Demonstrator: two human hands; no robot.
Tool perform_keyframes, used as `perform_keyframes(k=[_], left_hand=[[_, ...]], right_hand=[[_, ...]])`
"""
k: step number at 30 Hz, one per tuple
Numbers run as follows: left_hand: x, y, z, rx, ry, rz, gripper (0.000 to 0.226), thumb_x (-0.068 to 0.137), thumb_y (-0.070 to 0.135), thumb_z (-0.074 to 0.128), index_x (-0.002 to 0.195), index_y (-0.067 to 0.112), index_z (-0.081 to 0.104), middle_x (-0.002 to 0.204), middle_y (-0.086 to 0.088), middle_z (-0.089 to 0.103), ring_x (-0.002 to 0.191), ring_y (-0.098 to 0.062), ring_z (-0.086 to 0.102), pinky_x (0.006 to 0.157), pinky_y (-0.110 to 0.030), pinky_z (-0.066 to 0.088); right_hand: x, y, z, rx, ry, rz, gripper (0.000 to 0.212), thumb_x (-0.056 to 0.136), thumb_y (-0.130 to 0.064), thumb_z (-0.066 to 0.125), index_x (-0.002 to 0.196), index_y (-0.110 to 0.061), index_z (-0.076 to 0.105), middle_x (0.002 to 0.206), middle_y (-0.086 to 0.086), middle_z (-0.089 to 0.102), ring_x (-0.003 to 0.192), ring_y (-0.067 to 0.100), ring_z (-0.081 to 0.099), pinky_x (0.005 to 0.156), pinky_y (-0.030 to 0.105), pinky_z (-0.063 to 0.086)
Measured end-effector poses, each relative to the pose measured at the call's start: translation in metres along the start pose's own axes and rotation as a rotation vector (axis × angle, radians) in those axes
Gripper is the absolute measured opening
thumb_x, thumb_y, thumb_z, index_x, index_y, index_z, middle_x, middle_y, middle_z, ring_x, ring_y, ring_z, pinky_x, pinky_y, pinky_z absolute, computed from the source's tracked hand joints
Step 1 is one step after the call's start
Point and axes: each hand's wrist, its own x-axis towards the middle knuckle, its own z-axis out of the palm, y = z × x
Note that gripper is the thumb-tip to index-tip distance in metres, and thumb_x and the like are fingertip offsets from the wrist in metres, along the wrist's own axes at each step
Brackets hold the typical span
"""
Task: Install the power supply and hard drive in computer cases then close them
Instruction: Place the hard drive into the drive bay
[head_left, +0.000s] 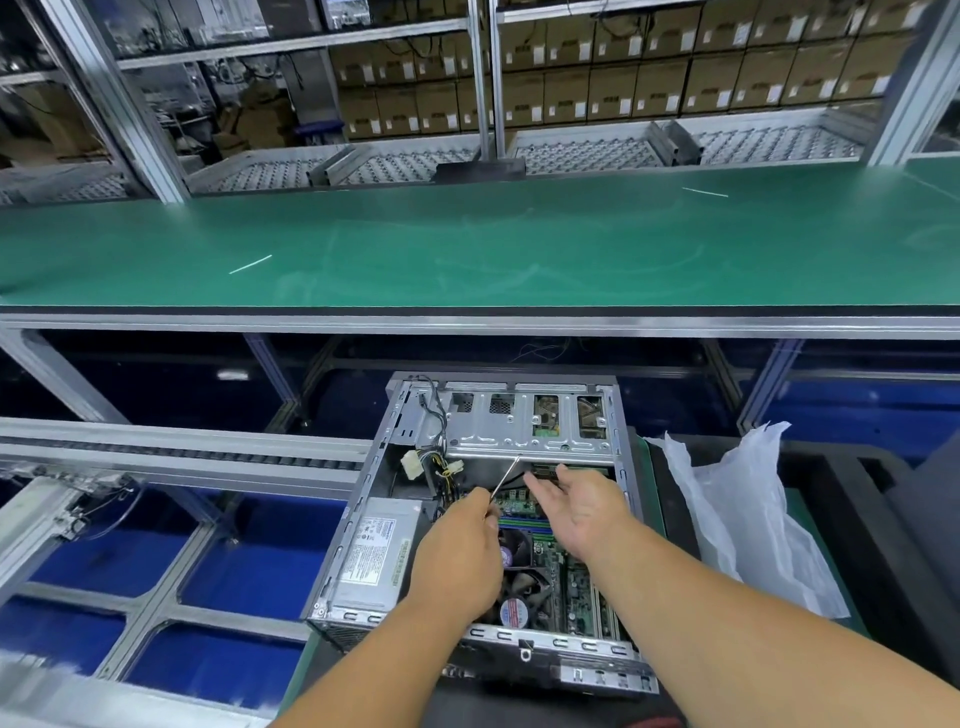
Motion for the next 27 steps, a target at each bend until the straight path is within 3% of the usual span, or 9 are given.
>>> perform_keyframes(k=[7,10,13,16,18,21,23,27], left_hand=[[0.000,0.000,-0.002,-0.101,0.044,0.020,0.016,0.105,0.030,0.041,0.091,0.036,0.046,0.082,0.012,0.059,0.073,-0.001,0.055,0.061,-0.031,0.039],[-0.001,0.013,-0.005,-0.279,0.050,-0.024,0.018,0.102,0.035,0.044,0.084,0.035,0.050,0.069,0.008,0.061,0.063,-0.005,0.057,0.059,-0.034,0.047],[-0.006,0.062,-0.005,-0.674,-0.021,-0.116,0.025,0.091,0.039,0.042,0.081,0.026,0.061,0.070,0.007,0.062,0.062,-0.008,0.058,0.061,-0.035,0.048],[-0.016,0.127,0.003,-1.100,-0.192,-0.293,0.032,0.097,0.028,0.045,0.083,0.024,0.073,0.071,0.000,0.065,0.062,-0.012,0.064,0.060,-0.034,0.051],[-0.025,0.164,0.008,-1.280,-0.314,-0.356,0.036,0.103,0.024,0.044,0.086,0.024,0.075,0.079,-0.001,0.072,0.064,-0.017,0.067,0.062,-0.036,0.052],[-0.038,0.204,0.025,-1.315,-0.436,-0.365,0.036,0.105,0.027,0.042,0.087,0.026,0.073,0.095,-0.005,0.078,0.069,-0.028,0.068,0.062,-0.045,0.051],[-0.047,0.224,0.045,-1.303,-0.481,-0.367,0.032,0.107,0.027,0.041,0.092,0.020,0.068,0.102,-0.008,0.078,0.067,-0.029,0.064,0.058,-0.041,0.048],[-0.068,0.250,0.099,-1.240,-0.646,-0.492,0.033,0.108,0.027,0.043,0.102,0.017,0.074,0.105,-0.007,0.078,0.083,-0.022,0.067,0.071,-0.036,0.040]], right_hand=[[-0.029,0.005,-0.004,-0.140,-0.030,0.067,0.049,0.106,0.000,0.047,0.151,0.011,0.030,0.154,0.034,0.036,0.140,0.048,0.043,0.113,0.056,0.044],[-0.070,0.010,-0.020,-0.359,-0.051,0.057,0.037,0.105,-0.004,0.051,0.141,0.001,0.045,0.132,0.031,0.058,0.119,0.045,0.061,0.095,0.052,0.056],[-0.109,0.010,-0.040,-0.486,-0.130,-0.094,0.021,0.103,-0.012,0.056,0.124,-0.013,0.061,0.106,0.017,0.076,0.093,0.028,0.076,0.076,0.044,0.063],[-0.144,-0.009,-0.063,-0.647,-0.104,-0.410,0.018,0.099,-0.027,0.065,0.116,-0.029,0.064,0.112,0.004,0.075,0.102,0.018,0.073,0.091,0.048,0.060],[-0.167,-0.031,-0.081,-0.733,-0.078,-0.558,0.028,0.092,-0.030,0.071,0.116,-0.039,0.060,0.111,-0.006,0.074,0.104,0.014,0.072,0.092,0.042,0.059],[-0.191,-0.069,-0.121,-0.756,-0.092,-0.622,0.047,0.075,-0.025,0.081,0.114,-0.043,0.060,0.098,-0.003,0.073,0.082,0.022,0.074,0.073,0.043,0.063],[-0.196,-0.089,-0.155,-0.749,-0.044,-0.668,0.049,0.075,-0.023,0.080,0.117,-0.040,0.060,0.092,0.005,0.072,0.069,0.027,0.070,0.065,0.046,0.060],[-0.191,-0.122,-0.225,-0.680,0.121,-0.729,0.021,0.080,-0.028,0.072,0.098,-0.038,0.066,0.074,0.004,0.066,0.059,0.018,0.059,0.054,0.032,0.049]])
